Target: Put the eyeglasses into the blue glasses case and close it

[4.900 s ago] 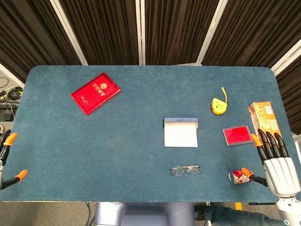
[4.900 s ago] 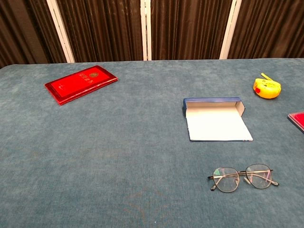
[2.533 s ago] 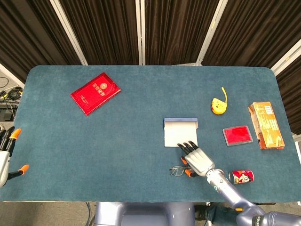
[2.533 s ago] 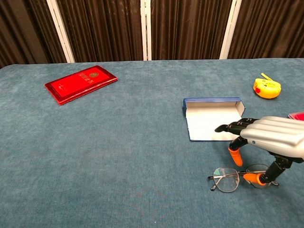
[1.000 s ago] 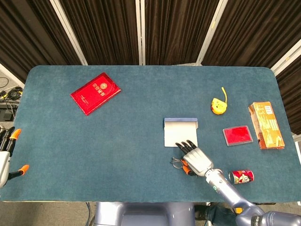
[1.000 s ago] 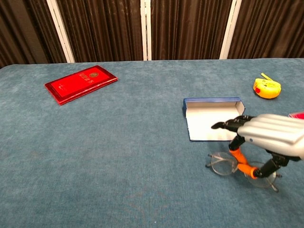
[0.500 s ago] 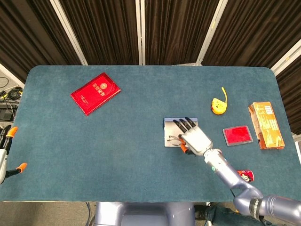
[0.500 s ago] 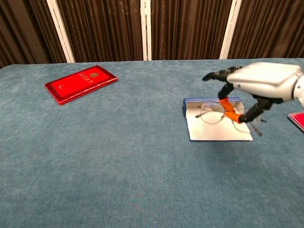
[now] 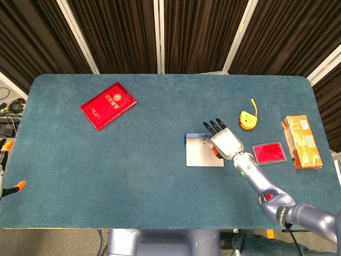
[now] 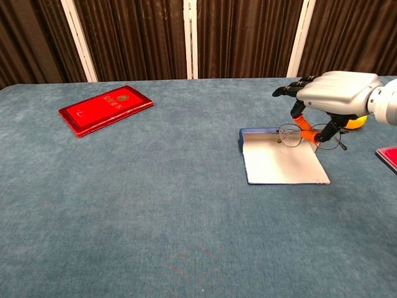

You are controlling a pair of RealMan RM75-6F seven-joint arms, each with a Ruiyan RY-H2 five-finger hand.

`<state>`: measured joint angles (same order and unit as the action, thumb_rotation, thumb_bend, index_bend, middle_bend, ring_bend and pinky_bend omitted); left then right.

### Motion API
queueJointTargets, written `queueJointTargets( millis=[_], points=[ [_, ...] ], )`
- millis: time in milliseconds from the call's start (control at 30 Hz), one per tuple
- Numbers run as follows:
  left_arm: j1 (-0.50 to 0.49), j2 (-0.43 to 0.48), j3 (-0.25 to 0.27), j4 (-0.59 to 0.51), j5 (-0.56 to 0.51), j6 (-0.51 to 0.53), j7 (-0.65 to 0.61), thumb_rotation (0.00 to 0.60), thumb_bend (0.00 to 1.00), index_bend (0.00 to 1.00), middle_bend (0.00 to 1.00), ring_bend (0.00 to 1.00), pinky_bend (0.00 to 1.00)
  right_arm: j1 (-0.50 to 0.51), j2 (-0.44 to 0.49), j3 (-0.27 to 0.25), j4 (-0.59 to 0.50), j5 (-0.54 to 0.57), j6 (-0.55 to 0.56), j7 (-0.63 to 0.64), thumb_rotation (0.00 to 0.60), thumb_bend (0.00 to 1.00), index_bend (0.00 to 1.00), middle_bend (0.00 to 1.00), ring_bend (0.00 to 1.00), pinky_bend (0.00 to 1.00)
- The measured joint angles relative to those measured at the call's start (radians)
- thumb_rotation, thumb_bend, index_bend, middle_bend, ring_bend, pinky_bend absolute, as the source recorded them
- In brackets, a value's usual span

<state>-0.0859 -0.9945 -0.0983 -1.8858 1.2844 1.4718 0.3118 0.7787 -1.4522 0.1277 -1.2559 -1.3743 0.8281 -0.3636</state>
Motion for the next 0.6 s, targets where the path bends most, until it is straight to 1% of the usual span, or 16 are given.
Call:
queueJointTargets(
  millis=[200,367,600],
  points=[
    [-0.004,-0.002,-0.001,0.004,-0.011,-0.004,0.002,0.600,0.00,0.00,0.00,0.00,0.00,0.029,-0.031,-0.015,0.048,-0.018,-0.024,0.019,0.600,0.44,0.65,0.00,0.00,0.00],
    [-0.006,-0.003,-0.003,0.007,-0.019,-0.005,0.003,0.600,0.00,0.00,0.00,0.00,0.00,0.043,-0.051,-0.020,0.072,-0.023,-0.034,0.016,0.600,0.44,0.65,0.00,0.00,0.00],
    [-0.012,-0.007,-0.006,0.014,-0.037,-0.011,0.006,0.600,0.00,0.00,0.00,0.00,0.00,0.067,-0.087,-0.024,0.132,-0.037,-0.040,0.015,0.600,0.44,0.66,0.00,0.00,0.00]
  ],
)
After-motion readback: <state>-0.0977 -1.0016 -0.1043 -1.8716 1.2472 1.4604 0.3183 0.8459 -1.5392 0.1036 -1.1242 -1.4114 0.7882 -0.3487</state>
